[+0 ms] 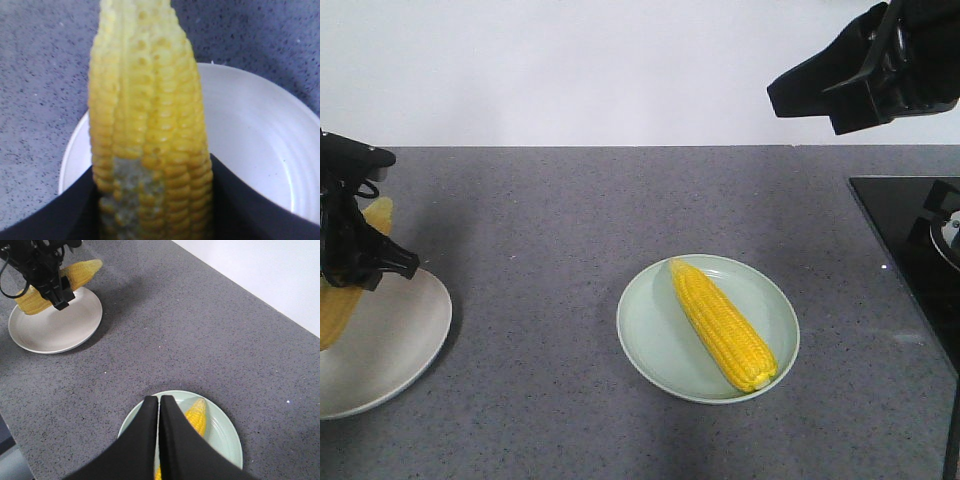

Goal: Distribute corn equally
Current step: 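Lower the left gripper's corn cob onto the beige plate and release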

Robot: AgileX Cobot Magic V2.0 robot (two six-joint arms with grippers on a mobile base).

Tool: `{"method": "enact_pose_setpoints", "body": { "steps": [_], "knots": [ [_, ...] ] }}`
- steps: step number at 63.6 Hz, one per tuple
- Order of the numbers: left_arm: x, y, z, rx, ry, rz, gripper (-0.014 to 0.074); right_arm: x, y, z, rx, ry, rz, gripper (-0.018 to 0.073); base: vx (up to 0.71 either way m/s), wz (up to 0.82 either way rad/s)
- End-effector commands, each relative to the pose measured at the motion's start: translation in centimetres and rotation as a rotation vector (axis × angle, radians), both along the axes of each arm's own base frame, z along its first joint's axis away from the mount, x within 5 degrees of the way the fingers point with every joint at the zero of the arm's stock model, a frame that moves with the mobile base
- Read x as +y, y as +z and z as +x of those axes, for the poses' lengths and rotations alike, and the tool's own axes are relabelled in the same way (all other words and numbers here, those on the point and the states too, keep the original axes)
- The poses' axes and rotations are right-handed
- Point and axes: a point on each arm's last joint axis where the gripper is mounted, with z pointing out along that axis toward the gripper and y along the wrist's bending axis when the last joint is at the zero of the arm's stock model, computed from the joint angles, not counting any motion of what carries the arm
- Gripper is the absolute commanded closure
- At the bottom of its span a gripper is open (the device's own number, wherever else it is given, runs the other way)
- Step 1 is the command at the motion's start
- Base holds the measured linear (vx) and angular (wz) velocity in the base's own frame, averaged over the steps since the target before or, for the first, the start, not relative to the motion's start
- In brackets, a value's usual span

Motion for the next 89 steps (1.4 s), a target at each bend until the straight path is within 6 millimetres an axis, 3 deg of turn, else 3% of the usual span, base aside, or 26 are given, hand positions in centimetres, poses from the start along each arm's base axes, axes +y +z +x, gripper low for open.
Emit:
{"method": "enact_pose_setpoints", "body": {
  "steps": [1, 25, 62, 89],
  "knots": [
    [0.11, 1.31, 0.07, -0.060, 0.001, -0.001, 0.0601, -0.11, 1.64, -0.75, -0.081, -0.005, 0.049, 0.0568, 0.00, 0.00],
    [0.24, 0.83, -0.33, 0.011, 0.018, 0.013, 0.0528, -0.11, 1.64, -0.75, -0.081, -0.005, 0.049, 0.0568, 0.00, 0.00],
    [0.35, 0.74, -0.72, 0.053, 0.039, 0.020, 0.0183, -0.11, 1.58, -0.80, -0.074, -0.001, 0.045, 0.0566, 0.00, 0.00],
    [0.47, 0.73, -0.85, 0.067, 0.040, 0.035, 0.0155, -0.11, 1.49, -0.90, -0.063, 0.006, 0.039, 0.0564, 0.00, 0.00]
  ]
}}
